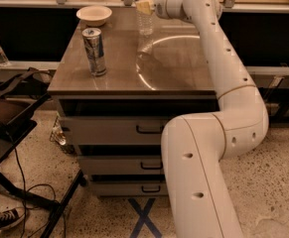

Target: Knock water bottle over

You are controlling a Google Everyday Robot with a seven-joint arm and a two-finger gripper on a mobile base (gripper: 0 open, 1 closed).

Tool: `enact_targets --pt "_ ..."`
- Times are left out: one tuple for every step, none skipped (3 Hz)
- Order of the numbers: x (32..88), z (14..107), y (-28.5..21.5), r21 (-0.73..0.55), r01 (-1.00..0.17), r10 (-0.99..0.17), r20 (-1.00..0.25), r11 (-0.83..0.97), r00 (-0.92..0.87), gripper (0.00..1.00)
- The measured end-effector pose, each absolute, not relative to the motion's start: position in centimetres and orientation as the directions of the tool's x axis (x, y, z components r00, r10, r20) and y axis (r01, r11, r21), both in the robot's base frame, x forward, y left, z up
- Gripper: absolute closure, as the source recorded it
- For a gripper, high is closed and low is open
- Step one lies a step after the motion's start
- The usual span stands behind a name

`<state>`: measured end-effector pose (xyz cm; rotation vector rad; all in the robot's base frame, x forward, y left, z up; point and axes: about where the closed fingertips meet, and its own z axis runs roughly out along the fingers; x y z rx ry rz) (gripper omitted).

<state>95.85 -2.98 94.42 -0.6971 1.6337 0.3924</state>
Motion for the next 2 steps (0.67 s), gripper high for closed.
enact_targets --pt "94.1 95.2 -5.3 -0.164 -0.632 -0.306 -0.944 0.758 -0.121 1.0" --pt "91.3 96.7 -7.7 -0.23 -0.641 -0.425 -0.89 0.732 -0.165 1.0"
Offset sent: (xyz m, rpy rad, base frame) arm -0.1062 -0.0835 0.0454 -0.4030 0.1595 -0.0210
